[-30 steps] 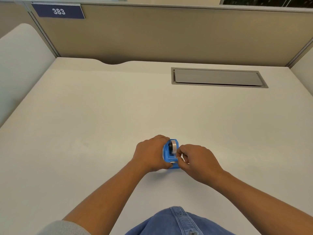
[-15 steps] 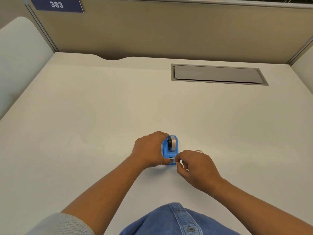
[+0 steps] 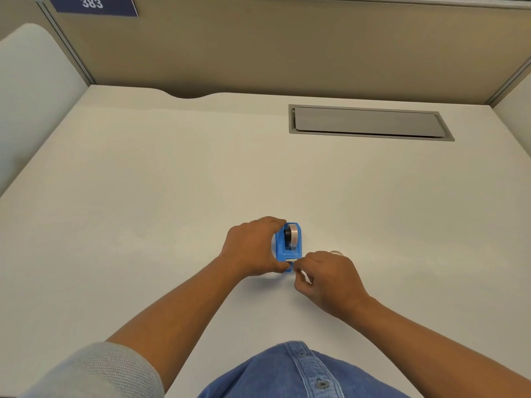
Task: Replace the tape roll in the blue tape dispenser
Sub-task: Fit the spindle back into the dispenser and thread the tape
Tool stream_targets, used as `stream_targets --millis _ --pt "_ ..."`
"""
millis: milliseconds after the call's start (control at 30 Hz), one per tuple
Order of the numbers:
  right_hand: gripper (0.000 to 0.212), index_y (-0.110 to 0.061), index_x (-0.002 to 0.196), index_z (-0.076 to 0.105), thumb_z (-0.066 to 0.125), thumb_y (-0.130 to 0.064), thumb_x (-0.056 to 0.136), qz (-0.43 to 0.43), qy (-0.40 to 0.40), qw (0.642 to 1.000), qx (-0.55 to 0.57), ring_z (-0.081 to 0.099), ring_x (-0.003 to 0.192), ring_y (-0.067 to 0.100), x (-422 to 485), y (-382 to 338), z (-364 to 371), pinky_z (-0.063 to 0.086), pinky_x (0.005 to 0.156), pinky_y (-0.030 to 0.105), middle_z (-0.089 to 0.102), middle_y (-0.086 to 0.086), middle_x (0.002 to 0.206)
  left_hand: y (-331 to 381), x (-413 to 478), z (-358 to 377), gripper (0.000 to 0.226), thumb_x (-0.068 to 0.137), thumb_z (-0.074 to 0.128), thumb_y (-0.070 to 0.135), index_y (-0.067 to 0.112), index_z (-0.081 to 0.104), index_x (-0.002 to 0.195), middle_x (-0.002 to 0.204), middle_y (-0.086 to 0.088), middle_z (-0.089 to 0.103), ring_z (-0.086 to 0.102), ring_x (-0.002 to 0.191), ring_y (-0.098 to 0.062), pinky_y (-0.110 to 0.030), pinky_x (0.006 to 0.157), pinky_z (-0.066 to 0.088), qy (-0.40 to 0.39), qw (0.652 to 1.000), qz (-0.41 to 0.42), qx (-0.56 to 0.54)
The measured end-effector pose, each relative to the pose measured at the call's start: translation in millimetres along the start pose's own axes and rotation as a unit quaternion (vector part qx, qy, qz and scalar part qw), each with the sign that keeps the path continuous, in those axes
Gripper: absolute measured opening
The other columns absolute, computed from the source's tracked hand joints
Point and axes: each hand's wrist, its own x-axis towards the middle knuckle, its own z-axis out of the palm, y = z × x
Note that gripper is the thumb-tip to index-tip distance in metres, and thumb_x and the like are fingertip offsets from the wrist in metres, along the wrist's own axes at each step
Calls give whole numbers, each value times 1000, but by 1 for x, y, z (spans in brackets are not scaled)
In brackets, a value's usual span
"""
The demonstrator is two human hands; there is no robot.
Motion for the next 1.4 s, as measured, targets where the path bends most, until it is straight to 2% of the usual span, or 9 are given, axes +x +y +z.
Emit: stream_targets --millis 333,433,567,700,833,1000,1133,1300,1400 --pt "11 -18 71 73 82 -23 68 -37 -49 998 -19 56 47 12 -14 1 18 42 46 20 67 -3 58 -2 0 2 96 55 70 74 38 39 138 141 18 51 61 109 -9 -28 80 47 -2 1000 -1 -7" --pt "9 -21 73 72 80 -23 69 50 -41 997 32 52 48 9 -20 -1 20 35 47 15 64 -7 58 -1 1 2 96 56 70 72 39 38 139 142 18 49 61 110 -9 -28 79 48 -6 1000 -5 -10" --pt "11 -29 72 62 71 -24 73 196 14 972 126 45 48 8 -18 -1 17 33 47 13 45 -18 52 -1 0 3 96 55 71 72 39 38 139 141 18 50 61 109 -8 -27 78 48 -7 1000 -11 -8" --pt "11 -32 74 61 69 -24 75 293 52 931 212 55 54 10 0 7 10 45 51 22 59 -12 63 0 0 3 95 54 71 71 39 39 138 139 19 52 63 104 -7 -24 71 42 -6 1000 -13 -15" --pt "23 -37 94 62 71 -29 74 197 -5 968 155 53 59 6 7 6 3 41 58 16 59 -20 86 0 0 2 95 53 69 74 38 42 137 137 19 54 64 101 -8 -22 70 39 -7 1000 -12 -27" --pt "38 -32 115 64 70 -36 78 110 -86 989 50 52 79 5 10 5 3 38 67 16 61 -14 109 0 0 2 95 55 70 74 37 41 137 138 18 53 64 103 -9 -25 74 41 -11 999 -11 -33" --pt "38 -30 115 65 71 -37 78 85 -82 992 32 59 91 11 11 3 1 38 67 17 63 -12 108 0 0 3 94 56 70 71 36 40 138 140 17 52 63 104 -10 -27 77 45 -12 999 -9 -31" --pt "33 -27 107 69 74 -34 75 83 -45 994 46 61 79 10 6 -1 -2 40 64 17 67 -9 100 0 -1 3 95 56 71 72 36 41 138 140 17 52 63 105 -11 -26 77 43 -8 999 -9 -34" --pt "25 -25 102 71 73 -29 78 113 -25 990 75 52 70 4 4 -2 -2 37 63 15 69 -9 97 1 -1 3 96 56 70 74 35 41 138 139 16 53 64 104 -11 -25 76 43 -2 999 -7 -32"
